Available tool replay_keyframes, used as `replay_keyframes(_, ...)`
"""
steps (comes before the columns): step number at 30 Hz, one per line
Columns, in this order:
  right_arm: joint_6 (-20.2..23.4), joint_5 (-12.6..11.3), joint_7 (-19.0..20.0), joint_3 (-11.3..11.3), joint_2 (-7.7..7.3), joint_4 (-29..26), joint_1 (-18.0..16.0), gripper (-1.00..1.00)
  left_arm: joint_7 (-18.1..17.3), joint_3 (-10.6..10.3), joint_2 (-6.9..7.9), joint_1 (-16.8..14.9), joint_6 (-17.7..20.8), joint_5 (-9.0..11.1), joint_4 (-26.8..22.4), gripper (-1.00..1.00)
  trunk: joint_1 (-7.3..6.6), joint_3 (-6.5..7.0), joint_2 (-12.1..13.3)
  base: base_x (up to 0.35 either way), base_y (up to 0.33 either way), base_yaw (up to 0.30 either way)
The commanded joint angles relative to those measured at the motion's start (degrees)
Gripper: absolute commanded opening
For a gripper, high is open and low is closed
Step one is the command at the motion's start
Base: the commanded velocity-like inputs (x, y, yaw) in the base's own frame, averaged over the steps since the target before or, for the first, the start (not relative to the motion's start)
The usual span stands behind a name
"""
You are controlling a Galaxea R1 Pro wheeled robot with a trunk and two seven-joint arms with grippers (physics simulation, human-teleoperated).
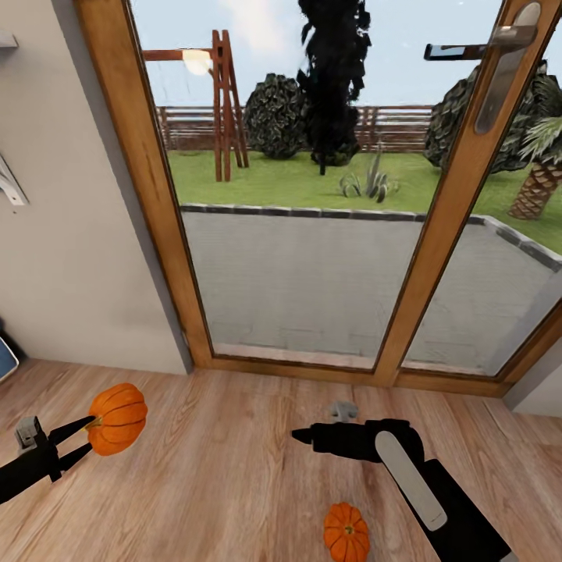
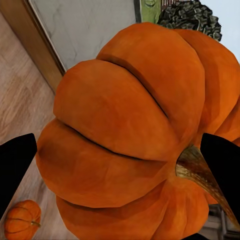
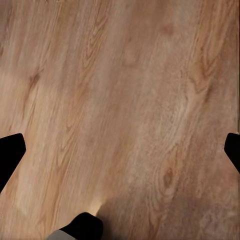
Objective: Place each of the two pumpkins and all three candles from the living room inside a cabinet in the living room (use any cabinet), then make sure every cabinet is closed, and position the cauldron so it is next to a table in the living room.
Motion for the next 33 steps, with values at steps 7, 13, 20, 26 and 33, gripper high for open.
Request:
replay_keyframes(7, -2.0, -0.9, -3.4, -4.2, 0.0, 14.5, -0.3, 1.0, -0.1, -0.3, 0.05, -0.1, 0.4, 0.4, 0.0, -1.0, -0.01, -0.05, 0.0, 0.0, -0.054, 0.0)
replay_keyframes(13, -5.7, -0.7, -12.2, -6.6, 0.0, 22.2, -0.6, 1.0, -0.2, -0.4, 0.04, -0.1, 0.4, 0.4, -0.4, -1.0, -0.01, -0.05, 0.0, 0.0, -0.08, 0.0)
replay_keyframes(20, -8.0, -0.8, -13.9, -6.8, 0.0, 23.6, -0.7, 1.0, -0.3, -0.4, 0.02, -0.1, 0.4, 0.4, -2.3, -1.0, -0.01, -0.05, 0.0, 0.0, -0.005, 0.0)
replay_keyframes(26, -8.1, -0.9, -13.3, -6.8, 0.0, 25.9, -0.8, 1.0, -0.3, -0.5, 0.02, -0.1, 0.4, 0.4, -3.2, -1.0, -0.01, -0.05, 0.0, 0.0, 0.0, 0.0)
replay_keyframes(33, -8.2, -1.2, -6.4, -6.8, 0.0, 29.6, -1.2, 1.0, -0.3, -0.5, 0.09, -0.1, 0.4, 0.4, -3.4, -1.0, 0.65, -0.59, -1.2, 0.0, 0.0, 0.0)
